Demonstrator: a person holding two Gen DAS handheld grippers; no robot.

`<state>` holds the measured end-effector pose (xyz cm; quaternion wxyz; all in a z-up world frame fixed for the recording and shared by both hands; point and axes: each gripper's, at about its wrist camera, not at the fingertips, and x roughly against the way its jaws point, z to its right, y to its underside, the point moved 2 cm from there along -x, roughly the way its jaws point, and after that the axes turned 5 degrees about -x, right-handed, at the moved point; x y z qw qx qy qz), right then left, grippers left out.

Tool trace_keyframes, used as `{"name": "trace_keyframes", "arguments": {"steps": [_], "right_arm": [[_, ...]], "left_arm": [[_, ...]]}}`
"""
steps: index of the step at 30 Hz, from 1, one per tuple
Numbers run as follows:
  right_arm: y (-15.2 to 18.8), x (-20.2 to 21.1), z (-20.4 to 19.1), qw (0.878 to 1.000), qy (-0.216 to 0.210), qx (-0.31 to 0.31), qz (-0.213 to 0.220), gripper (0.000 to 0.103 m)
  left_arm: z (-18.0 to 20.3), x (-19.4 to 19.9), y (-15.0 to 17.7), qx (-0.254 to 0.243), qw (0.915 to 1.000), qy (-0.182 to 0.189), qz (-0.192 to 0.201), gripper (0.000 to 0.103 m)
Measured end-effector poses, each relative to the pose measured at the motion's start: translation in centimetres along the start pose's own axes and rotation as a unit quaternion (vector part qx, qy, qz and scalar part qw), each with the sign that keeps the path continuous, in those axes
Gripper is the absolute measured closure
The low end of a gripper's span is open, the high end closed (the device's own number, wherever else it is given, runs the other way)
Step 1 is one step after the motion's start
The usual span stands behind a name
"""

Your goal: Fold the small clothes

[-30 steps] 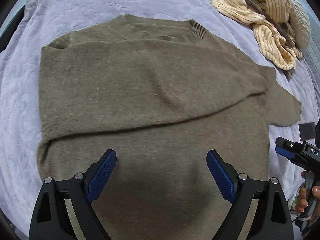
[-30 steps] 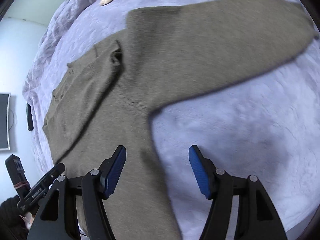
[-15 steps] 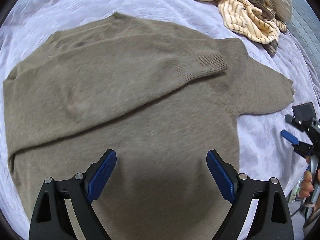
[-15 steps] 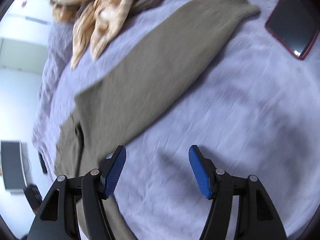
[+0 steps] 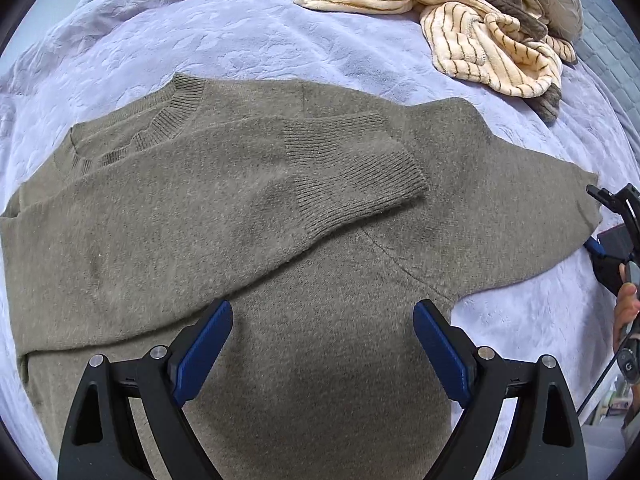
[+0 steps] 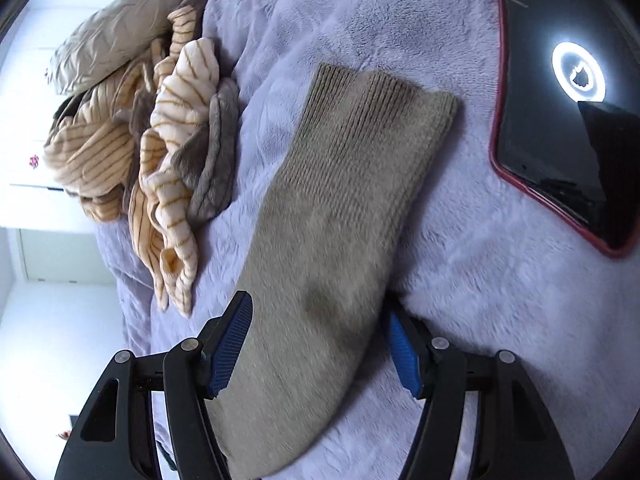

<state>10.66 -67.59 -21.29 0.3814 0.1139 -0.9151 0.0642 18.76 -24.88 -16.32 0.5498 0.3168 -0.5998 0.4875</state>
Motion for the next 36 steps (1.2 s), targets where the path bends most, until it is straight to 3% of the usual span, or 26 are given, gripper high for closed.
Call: {"name": "trace_keyframes", "arguments": {"steps": [2, 3, 4, 11, 15, 17, 20, 23, 29, 34, 36], "right_arm": [[-0.1, -0.6, -0.6, 1.000, -0.005, -0.008, -0.007, 0.044], [-0.2, -0.8, -1.1, 1.000, -0.009, -0.005, -0.013, 0.071], [-0.1, -1.0, -1.6, 1.000, -0.010, 0.001, -0.022, 0.092], [2.0, 1.3, -6.6, 0.991, -0.103, 0.062, -0.050, 0.094], [3.9, 3.0, -9.5, 0.985, -0.137, 0.086, -0.058, 0.094], [5.0, 3.6, -10.8, 0.982, -0.149, 0.094, -0.062, 0.094], [6.9, 4.3, -12.8, 0.979, -0.155, 0.117, -0.068, 0.094], [9.3, 4.4, -15.1, 0.974, -0.151, 0.154, -0.074, 0.094], [16.1, 3.2, -20.9, 0.955, -0.149, 0.233, -0.104, 0.094], [25.3, 0.2, -25.6, 0.926, -0.144, 0.319, -0.140, 0.094], [30.2, -2.3, -27.2, 0.909, -0.132, 0.359, -0.165, 0.094]], "left_arm": [[0.3, 0.0, -0.4, 0.002, 1.0000, -0.001, 0.005, 0.011], [0.4, 0.0, -0.7, 0.004, 0.9999, -0.002, 0.011, 0.011], [0.6, 0.1, -1.1, 0.005, 0.9998, -0.003, 0.019, 0.011], [2.1, -1.1, -4.1, 0.012, 0.9980, -0.021, 0.058, 0.011], [4.3, -4.4, -4.2, -0.047, 0.9971, -0.055, 0.023, 0.011], [5.1, -4.6, -3.9, -0.080, 0.9932, -0.077, 0.035, 0.011], [4.0, -3.0, -3.6, -0.078, 0.9956, -0.039, 0.035, 0.011], [1.3, -0.6, -3.0, -0.065, 0.9962, -0.025, 0.052, 0.011], [-7.8, 4.0, 0.4, -0.020, 0.9954, -0.054, 0.077, 0.011], [-16.9, 7.2, 4.9, 0.041, 0.9914, -0.094, 0.081, 0.011], [-20.3, 8.0, 7.1, 0.068, 0.9891, -0.105, 0.078, 0.011]]}}
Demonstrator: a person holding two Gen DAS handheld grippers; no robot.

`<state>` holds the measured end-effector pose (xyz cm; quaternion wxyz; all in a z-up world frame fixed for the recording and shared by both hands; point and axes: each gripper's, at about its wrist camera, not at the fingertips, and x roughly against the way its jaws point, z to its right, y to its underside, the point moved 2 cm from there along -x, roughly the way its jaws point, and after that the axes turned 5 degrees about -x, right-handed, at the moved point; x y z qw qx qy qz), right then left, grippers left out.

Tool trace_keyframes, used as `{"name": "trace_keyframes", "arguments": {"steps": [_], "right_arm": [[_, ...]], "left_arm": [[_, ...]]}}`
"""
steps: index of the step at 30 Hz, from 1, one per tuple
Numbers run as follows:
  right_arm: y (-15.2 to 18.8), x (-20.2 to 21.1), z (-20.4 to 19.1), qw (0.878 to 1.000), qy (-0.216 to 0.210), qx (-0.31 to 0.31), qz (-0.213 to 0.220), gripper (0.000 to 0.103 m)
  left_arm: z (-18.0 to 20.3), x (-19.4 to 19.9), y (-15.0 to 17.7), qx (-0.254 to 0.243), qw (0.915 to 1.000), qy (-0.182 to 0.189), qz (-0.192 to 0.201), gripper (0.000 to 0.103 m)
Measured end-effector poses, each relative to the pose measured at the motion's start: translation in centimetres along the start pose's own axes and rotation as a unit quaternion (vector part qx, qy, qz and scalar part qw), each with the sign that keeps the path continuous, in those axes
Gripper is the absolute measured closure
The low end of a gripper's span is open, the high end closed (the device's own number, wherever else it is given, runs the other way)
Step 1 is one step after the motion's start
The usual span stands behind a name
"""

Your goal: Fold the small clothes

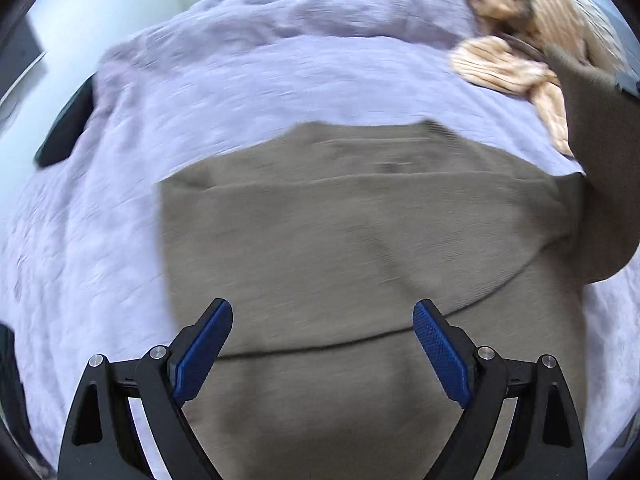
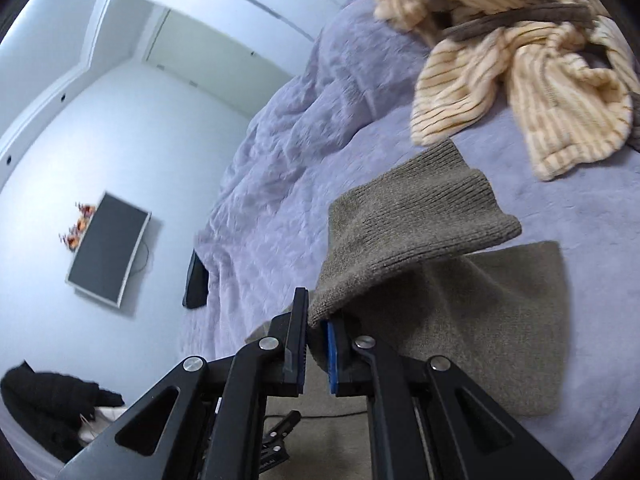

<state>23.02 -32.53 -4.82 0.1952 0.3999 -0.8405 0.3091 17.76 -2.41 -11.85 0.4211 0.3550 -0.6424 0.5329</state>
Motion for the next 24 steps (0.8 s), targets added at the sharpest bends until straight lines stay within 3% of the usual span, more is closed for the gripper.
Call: {"name": "trace_keyframes", "arguments": {"steps": [4, 7, 9, 11, 12, 15, 16, 20, 24], "right_arm": [[5.4, -9.3, -4.3, 0.993, 0.046, 0.083, -0.076, 0.094], [10.3, -15.9, -5.8, 0.976, 0.095, 0.143, -0.134, 0.092], [13.9, -19.5, -6.1, 0.958, 0.141, 0.186, -0.169, 0.090], [16.4, -21.4, -5.8, 0.943, 0.179, 0.205, -0.193, 0.082], [17.2, -21.8, -5.7, 0.940, 0.188, 0.207, -0.196, 0.072], [18.2, -21.4, -6.4, 0.939, 0.184, 0.213, -0.200, 0.041], [18.4, -21.2, -6.7, 0.937, 0.184, 0.219, -0.201, 0.038], [16.8, -19.7, -7.6, 0.943, 0.187, 0.208, -0.181, 0.038], [13.8, -18.5, -6.6, 0.964, 0.165, 0.120, -0.172, 0.038]], "left_arm": [[-6.5, 0.4, 2.8, 0.044, 0.9986, -0.029, -0.010, 0.011], [-10.3, 0.3, 4.9, 0.070, 0.9964, -0.041, -0.023, 0.011], [-12.1, 0.3, 6.0, 0.088, 0.9950, -0.038, -0.029, 0.011], [-13.1, 0.3, 6.9, 0.099, 0.9941, -0.032, -0.030, 0.011], [-13.2, 0.2, 7.1, 0.101, 0.9941, -0.028, -0.031, 0.011], [-13.1, -0.3, 7.6, 0.094, 0.9950, -0.010, -0.035, 0.011], [-12.9, -0.5, 7.7, 0.090, 0.9952, -0.005, -0.036, 0.011], [-11.9, -0.9, 7.8, 0.091, 0.9948, 0.019, -0.040, 0.011], [-11.9, 0.0, 7.1, 0.102, 0.9934, 0.044, -0.028, 0.011]]}}
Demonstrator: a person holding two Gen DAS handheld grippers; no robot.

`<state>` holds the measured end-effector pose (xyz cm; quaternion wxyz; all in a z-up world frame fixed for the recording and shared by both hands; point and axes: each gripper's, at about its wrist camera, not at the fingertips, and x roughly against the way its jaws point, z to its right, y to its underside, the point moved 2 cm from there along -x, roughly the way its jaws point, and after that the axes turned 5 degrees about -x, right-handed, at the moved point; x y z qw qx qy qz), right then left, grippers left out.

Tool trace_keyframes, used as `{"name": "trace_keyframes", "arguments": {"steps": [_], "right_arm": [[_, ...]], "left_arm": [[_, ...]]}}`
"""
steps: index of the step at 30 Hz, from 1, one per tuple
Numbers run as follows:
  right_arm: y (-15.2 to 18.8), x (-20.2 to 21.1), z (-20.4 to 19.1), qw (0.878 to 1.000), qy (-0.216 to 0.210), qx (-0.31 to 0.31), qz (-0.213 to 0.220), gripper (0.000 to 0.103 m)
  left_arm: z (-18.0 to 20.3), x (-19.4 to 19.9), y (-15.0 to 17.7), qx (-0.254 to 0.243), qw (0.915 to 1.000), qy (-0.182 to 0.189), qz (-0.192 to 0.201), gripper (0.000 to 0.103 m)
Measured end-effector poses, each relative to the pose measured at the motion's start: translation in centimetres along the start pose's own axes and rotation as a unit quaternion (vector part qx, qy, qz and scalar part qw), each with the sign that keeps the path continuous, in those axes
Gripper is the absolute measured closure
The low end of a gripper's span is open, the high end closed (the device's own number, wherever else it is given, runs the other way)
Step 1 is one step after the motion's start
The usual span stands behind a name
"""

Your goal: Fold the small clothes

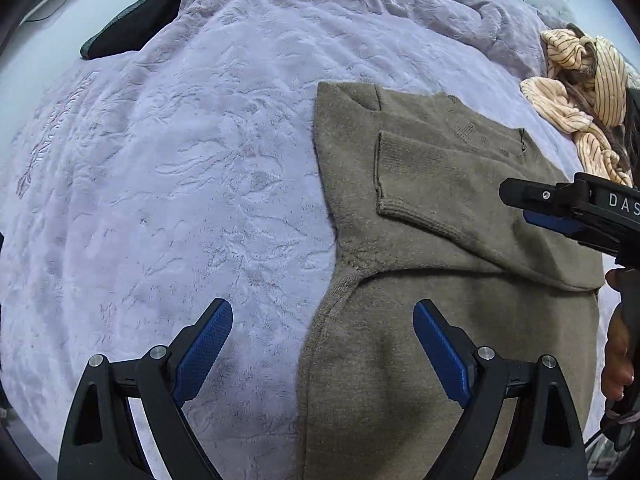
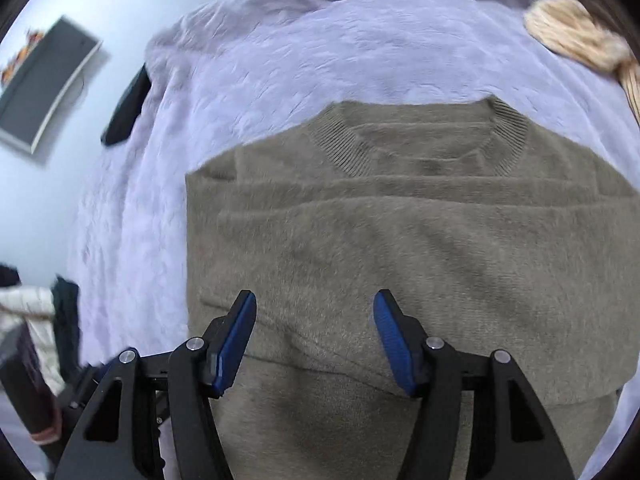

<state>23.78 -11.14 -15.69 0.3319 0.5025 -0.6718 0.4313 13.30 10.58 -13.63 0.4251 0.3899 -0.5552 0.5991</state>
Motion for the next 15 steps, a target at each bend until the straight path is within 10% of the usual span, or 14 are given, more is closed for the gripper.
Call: {"name": "trace_keyframes", "arguments": {"steps": [7, 15], "right_arm": [[1.6, 3.5, 4.3, 0.998, -0.005, -0.065, -0.002, 0.038], [5.0, 9.0, 17.3, 0.970, 0.021, -0.242, 0.031, 0.038]], "left_arm": [[1.5, 0.1, -3.6, -0.031, 0.9966, 0.076, 0.001, 0.011], [4.8, -1.0, -6.3, -0.054, 0.9966, 0.061, 0.007, 0.011]]}}
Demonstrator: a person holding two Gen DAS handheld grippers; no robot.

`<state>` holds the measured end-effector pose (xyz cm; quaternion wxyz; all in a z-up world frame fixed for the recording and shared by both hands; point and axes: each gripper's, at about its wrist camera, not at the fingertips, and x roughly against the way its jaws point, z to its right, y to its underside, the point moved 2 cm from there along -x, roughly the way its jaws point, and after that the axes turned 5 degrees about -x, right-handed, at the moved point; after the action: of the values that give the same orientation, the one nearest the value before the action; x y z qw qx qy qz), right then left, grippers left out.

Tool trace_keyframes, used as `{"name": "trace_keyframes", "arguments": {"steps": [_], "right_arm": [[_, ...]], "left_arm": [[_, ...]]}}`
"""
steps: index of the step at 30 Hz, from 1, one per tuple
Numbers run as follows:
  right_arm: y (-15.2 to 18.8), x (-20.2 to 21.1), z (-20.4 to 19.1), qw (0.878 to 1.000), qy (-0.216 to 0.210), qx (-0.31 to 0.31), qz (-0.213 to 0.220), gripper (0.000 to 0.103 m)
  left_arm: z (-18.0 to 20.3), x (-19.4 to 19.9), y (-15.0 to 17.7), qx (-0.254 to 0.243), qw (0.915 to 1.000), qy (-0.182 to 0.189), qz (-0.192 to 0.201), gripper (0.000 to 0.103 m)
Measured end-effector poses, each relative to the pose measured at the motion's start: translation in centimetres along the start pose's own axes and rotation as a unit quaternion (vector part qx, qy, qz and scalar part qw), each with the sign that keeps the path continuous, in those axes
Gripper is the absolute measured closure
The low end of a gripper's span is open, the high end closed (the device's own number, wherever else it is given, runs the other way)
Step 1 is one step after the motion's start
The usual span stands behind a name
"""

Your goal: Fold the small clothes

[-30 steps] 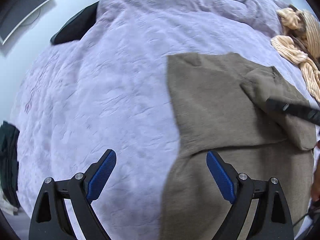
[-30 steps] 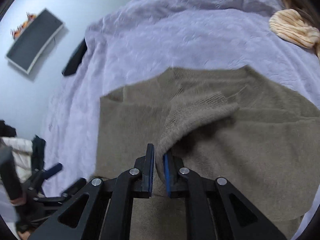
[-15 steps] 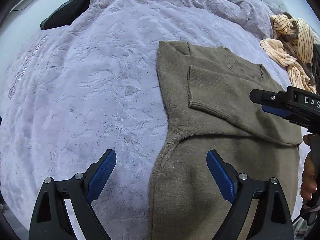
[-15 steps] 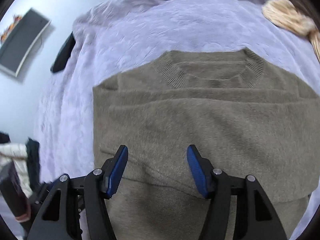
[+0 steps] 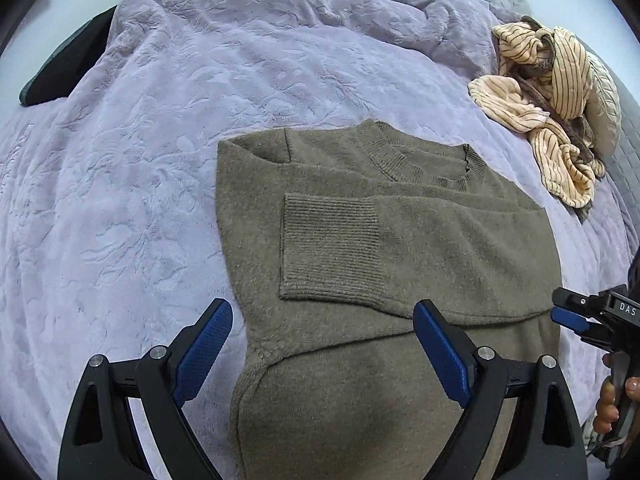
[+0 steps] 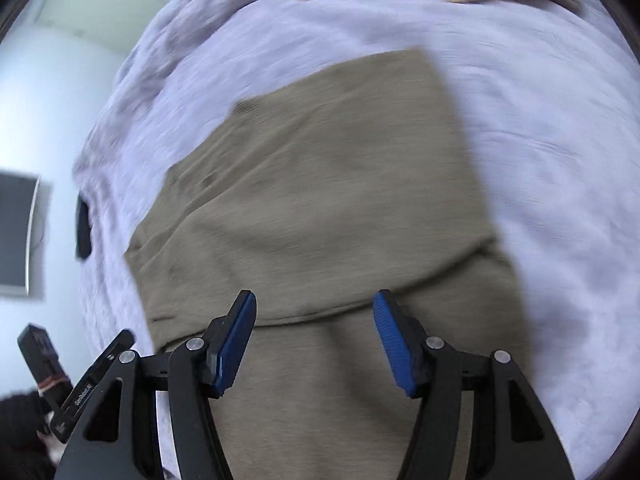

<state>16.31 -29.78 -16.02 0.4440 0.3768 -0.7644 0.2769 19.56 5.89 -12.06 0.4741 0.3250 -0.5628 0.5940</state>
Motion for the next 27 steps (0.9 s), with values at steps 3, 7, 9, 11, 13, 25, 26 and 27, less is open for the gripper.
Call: {"name": "trace_keyframes", "arguments": {"steps": [3, 7, 9, 11, 13, 25, 26, 27], "right_arm": [[-1.6, 1.3, 3.9, 0.998, 0.009, -0.053, 0.023, 0.038], [-2.9, 0.6, 6.0, 0.993, -0.051, -0.103, -0.003, 0.066], [-2.9, -0.7, 6.3, 0.989, -0.073, -0.123, -0.027, 0.073], [-2.8, -1.6, 6.1, 0.990, -0.070, -0.120, -0.033, 0.078], [-2.5, -3.1, 6.1, 0.991, -0.055, -0.116, -0.040, 0.080], [1.3, -0.2, 4.6, 0.998, 0.022, 0.021, -0.057, 0.060], [1.8, 0.2, 4.4, 0.998, 0.024, 0.026, -0.059, 0.056], [2.6, 0.6, 4.2, 0.997, 0.024, 0.033, -0.060, 0.053]], "left_arm": [[0.0, -0.8, -1.5, 0.005, 0.9998, -0.019, 0.008, 0.011], [-0.4, -3.9, -3.1, 0.032, 0.9990, -0.028, -0.016, 0.011], [-0.3, -5.2, -3.2, 0.032, 0.9983, -0.037, -0.033, 0.011], [-0.1, -6.4, -2.7, 0.016, 0.9962, -0.068, -0.052, 0.011], [-0.1, -7.4, -1.8, -0.005, 0.9935, -0.091, -0.068, 0.011], [-0.4, -2.8, 3.1, -0.002, 0.9940, -0.073, -0.081, 0.011], [-0.1, -2.1, 3.8, -0.004, 0.9941, -0.071, -0.082, 0.011], [0.1, -1.5, 4.2, -0.005, 0.9941, -0.070, -0.083, 0.011]]}}
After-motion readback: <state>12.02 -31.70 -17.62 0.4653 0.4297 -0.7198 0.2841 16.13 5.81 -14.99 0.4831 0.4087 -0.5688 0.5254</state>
